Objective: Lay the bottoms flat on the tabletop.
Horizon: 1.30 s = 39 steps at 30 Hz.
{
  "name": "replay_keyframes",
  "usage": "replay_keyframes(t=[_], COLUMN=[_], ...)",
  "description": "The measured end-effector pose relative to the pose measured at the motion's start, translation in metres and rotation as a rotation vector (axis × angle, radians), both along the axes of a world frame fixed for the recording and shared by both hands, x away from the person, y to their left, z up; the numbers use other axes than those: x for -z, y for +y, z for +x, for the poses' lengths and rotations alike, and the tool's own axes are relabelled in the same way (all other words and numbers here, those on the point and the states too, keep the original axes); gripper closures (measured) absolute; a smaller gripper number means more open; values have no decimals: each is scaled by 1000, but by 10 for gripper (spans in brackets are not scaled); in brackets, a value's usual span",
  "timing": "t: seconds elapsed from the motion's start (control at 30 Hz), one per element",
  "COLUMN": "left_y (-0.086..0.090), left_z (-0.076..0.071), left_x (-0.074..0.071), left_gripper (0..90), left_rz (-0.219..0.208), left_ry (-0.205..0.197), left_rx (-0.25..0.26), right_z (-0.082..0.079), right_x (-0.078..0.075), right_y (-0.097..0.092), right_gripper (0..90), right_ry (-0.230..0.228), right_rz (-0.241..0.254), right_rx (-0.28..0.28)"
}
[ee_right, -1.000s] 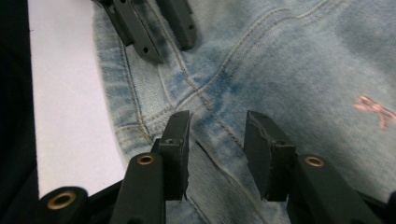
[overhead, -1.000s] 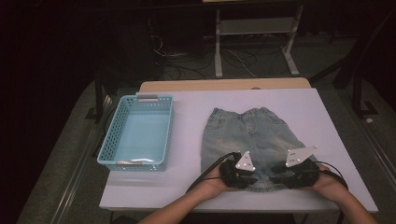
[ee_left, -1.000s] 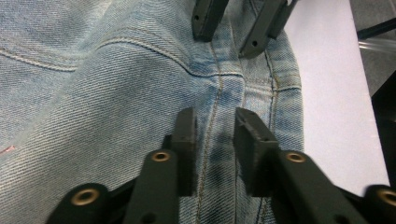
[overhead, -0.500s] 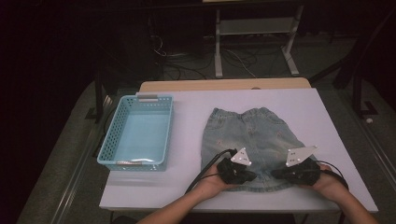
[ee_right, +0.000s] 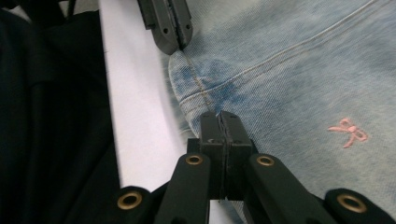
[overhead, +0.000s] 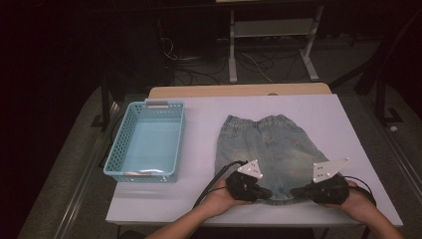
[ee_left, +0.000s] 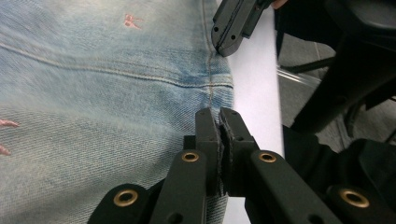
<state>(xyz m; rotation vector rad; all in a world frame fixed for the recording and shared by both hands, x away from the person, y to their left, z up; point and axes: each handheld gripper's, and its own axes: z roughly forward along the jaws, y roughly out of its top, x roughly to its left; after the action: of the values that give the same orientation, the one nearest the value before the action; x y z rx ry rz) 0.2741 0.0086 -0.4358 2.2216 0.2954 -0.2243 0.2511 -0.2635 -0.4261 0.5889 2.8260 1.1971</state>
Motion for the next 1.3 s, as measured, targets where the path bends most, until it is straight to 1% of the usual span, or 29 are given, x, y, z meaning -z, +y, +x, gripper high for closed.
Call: replay_keyframes(t=[0.03,0.13,0.2,0.23,0.3,0.37,0.43,0.47,0.53,0.57,0.6,0.63,0.67,0.77,0.87,0.93,1.03,1.07,1.17,1.2,1.3], left_y=[0,1,2,2,3,3,4,4,5,6,6,7,8,11,16,20,25,27,33,35,40], left_z=[-2,-6,-6,-6,-5,-4,-5,-5,-5,-4,-3,-3,-2,0,3,6,9,10,13,14,15], left_x=[1,5,10,10,12,12,11,10,10,9,9,8,7,5,2,-1,-2,-3,-4,-5,-7], left_gripper=[871,871,870,870,862,832,775,744,694,670,633,614,590,518,474,442,393,377,337,321,276], left_rz=[8,54,76,76,79,76,68,65,61,55,50,45,41,29,13,1,-12,-13,-20,-16,-24], left_ry=[0,6,17,17,31,26,25,22,24,15,12,10,8,6,2,0,3,-6,-16,-23,-43], left_rx=[7,28,38,38,32,30,20,15,8,-3,-11,-15,-22,-39,-63,-82,-98,-108,-137,-145,-178], right_z=[-2,-5,-6,-7,-7,-6,-5,-5,-3,-2,-1,0,1,4,7,9,12,13,17,18,23], right_x=[0,4,7,8,10,10,8,7,5,5,4,4,3,3,3,2,0,0,-1,-2,-4], right_y=[1,6,11,14,18,17,15,14,12,12,11,11,11,12,15,17,20,20,20,20,19], right_gripper=[885,886,885,885,884,876,860,833,771,742,691,675,664,588,517,471,423,412,394,389,368], right_ry=[7,35,48,49,46,43,30,32,18,16,10,3,5,-4,-8,-21,-23,-27,-35,-37,-54], right_rz=[-2,-17,-42,-52,-70,-62,-46,-34,-19,-14,-5,-4,-2,10,13,14,30,32,39,46,65], right_rx=[-10,-43,-71,-80,-91,-81,-54,-45,-11,-2,9,27,37,68,96,113,139,147,169,177,209])
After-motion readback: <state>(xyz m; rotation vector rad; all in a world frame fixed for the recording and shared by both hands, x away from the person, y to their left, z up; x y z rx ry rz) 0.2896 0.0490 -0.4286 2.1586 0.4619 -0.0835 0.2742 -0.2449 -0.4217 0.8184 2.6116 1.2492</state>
